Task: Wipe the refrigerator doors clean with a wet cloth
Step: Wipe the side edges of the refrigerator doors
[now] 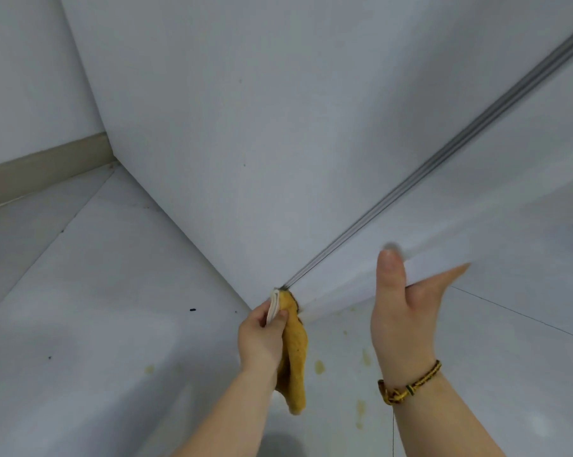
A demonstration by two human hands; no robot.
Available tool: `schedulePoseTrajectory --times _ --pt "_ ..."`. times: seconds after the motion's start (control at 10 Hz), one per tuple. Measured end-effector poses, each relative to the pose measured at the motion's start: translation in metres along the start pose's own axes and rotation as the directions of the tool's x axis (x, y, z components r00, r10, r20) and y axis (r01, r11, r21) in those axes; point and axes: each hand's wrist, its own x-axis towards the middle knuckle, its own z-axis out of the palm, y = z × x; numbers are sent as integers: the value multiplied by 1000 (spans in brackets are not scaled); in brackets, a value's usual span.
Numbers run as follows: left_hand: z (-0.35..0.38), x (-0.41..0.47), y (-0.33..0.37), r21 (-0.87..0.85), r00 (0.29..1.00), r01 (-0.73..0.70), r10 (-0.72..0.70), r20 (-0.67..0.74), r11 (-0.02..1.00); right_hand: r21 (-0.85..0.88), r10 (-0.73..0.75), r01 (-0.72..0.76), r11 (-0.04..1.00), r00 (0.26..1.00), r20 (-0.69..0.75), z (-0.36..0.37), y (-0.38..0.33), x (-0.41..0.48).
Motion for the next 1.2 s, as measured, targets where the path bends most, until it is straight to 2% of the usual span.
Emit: schedulePoseTrajectory --times 0.1,0.2,0.3,0.4,0.5,0.6,0.7,0.8,0.9,1.0,1.1,1.2 --pt "-2 10 -6 10 1000 6 -6 -1 1000 2 2 -2 1000 1000 -18 1 6 0" --pt "-5 22 -8 82 996 88 -86 -36 993 -3 32 -33 999 999 -31 2 5 0" --pt "-2 6 -5 50 998 28 -26 -52 998 -7 72 -72 997 997 -42 1 4 1" --pt "10 -33 12 -61 984 -174 172 -45 983 -12 50 -50 999 998 -29 2 6 2" --pt "18 -55 21 -111 957 -291 291 -17 950 -12 4 -5 1000 1000 -22 1 6 1" --pt "15 -40 12 -105 973 -230 230 -20 967 -21 -7 7 1000 1000 -29 1 9 2" --pt "7 -15 0 48 992 -116 118 -47 992 -7 -2 2 1000 999 -36 2 6 2" --pt "7 -20 -5 95 989 -141 144 -33 985 -13 -36 36 999 999 -28 2 4 0" --pt "6 -33 -4 13 983 -181 181 36 983 18 -60 61 998 998 -36 2 3 0" --pt "-8 -12 -12 -32 995 -99 99 -6 995 32 -122 123 992 992 -35 2 7 1" --pt "-30 20 -38 -42 980 61 -68 -185 997 20 -187 188 982 982 -34 3 10 2" --pt "-34 38 -56 -15 970 164 -164 -177 986 8 -244 244 970 969 -44 4 14 3"
